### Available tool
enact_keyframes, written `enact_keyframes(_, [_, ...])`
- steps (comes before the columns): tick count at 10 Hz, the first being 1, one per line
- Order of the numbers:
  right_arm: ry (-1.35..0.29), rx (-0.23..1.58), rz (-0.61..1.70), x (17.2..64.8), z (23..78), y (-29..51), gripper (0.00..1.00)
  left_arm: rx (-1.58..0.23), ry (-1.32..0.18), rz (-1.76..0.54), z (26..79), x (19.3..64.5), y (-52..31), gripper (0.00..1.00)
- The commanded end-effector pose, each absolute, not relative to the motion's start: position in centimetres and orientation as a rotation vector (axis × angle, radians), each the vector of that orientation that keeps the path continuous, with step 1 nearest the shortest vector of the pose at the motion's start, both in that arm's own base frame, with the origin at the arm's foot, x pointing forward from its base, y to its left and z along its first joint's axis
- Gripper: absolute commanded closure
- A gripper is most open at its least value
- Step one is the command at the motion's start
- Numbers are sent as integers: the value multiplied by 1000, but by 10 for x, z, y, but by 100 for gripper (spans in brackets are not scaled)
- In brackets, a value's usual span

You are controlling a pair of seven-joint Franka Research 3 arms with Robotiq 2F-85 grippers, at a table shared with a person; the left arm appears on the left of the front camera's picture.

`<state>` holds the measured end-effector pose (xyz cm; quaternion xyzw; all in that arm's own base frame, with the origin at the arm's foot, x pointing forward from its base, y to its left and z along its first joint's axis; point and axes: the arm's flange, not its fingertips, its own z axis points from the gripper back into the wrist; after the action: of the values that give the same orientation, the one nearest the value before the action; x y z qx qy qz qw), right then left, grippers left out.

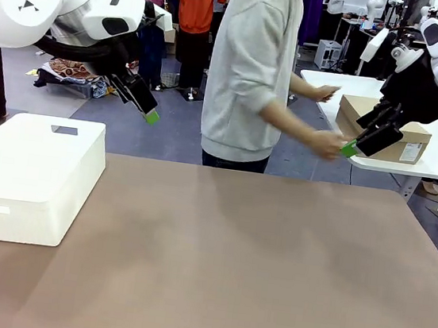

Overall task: Pack the shoes into the box.
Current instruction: Press down on the lid of the Shoes Box.

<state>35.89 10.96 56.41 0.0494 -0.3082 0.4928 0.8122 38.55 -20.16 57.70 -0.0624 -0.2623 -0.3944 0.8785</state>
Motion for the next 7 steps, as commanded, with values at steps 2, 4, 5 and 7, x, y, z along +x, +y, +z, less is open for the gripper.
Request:
enact_keyframes(2, [-654, 98, 1032, 361, 568, 113, 0, -125, -547, -820, 579, 386, -201, 0])
enact_keyframes(4, [-654, 98, 1032, 361, 568, 113, 0, -125, -547, -820, 579, 386, -201, 0])
enact_keyframes(5, [-654, 98, 1032, 361, 568, 113, 0, -125, -547, -820, 579, 386, -201, 0])
enact_keyframes(7, [-654, 98, 1032, 361, 568, 113, 0, -125, -547, -820, 579, 386, -201, 0])
